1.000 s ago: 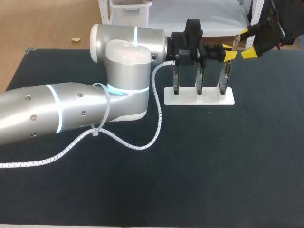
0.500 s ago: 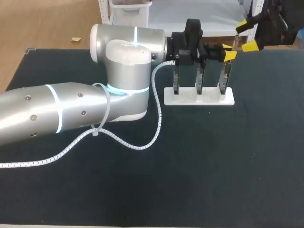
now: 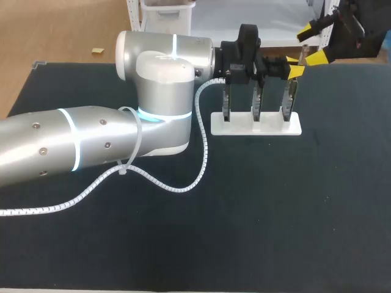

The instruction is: Pick up the optical module with the left hand, and insert it into the network port with the right hand.

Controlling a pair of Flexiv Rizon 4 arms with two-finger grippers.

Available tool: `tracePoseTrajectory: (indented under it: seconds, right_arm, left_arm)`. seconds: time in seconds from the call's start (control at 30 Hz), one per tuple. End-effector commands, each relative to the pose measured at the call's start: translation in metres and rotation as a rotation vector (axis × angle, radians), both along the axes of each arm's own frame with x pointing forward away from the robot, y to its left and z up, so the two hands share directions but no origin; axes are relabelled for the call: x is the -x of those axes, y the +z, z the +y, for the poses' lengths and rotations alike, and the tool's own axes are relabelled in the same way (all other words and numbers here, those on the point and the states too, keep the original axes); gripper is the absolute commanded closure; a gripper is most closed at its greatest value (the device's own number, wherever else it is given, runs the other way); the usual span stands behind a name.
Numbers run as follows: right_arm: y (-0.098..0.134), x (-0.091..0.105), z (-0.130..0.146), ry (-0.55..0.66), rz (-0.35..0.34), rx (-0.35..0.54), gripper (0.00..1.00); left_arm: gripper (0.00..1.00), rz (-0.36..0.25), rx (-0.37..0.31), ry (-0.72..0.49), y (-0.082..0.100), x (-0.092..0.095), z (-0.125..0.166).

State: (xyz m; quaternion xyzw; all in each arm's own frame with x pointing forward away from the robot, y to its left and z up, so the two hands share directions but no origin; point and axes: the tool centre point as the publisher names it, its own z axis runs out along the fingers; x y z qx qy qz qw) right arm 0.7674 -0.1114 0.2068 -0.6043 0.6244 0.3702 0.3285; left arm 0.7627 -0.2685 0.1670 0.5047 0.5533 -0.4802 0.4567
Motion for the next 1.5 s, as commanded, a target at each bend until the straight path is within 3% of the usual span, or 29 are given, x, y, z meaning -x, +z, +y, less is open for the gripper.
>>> tracePoseTrajectory:
  seconds: [0.03, 0.37, 1.5]
  right_arm:
    - [0.001, 0.001, 0.0037, -0.004, -0.002, 0.017, 0.0]
    - [0.0014, 0.0025, 0.0026, -0.023, 0.004, 0.049, 0.0]
    - [-0.0003, 0.0059, -0.0033, 0.037, 0.036, 0.036, 0.0]
  left_arm:
    - [1.0, 0.0, -0.002, 0.001, 0.0004, 0.0002, 0.0005]
    - [1.0, 0.0, -0.002, 0.001, 0.0004, 0.0002, 0.0005]
    - [1.0, 0.0, -0.002, 0.001, 0.0004, 0.0002, 0.0005]
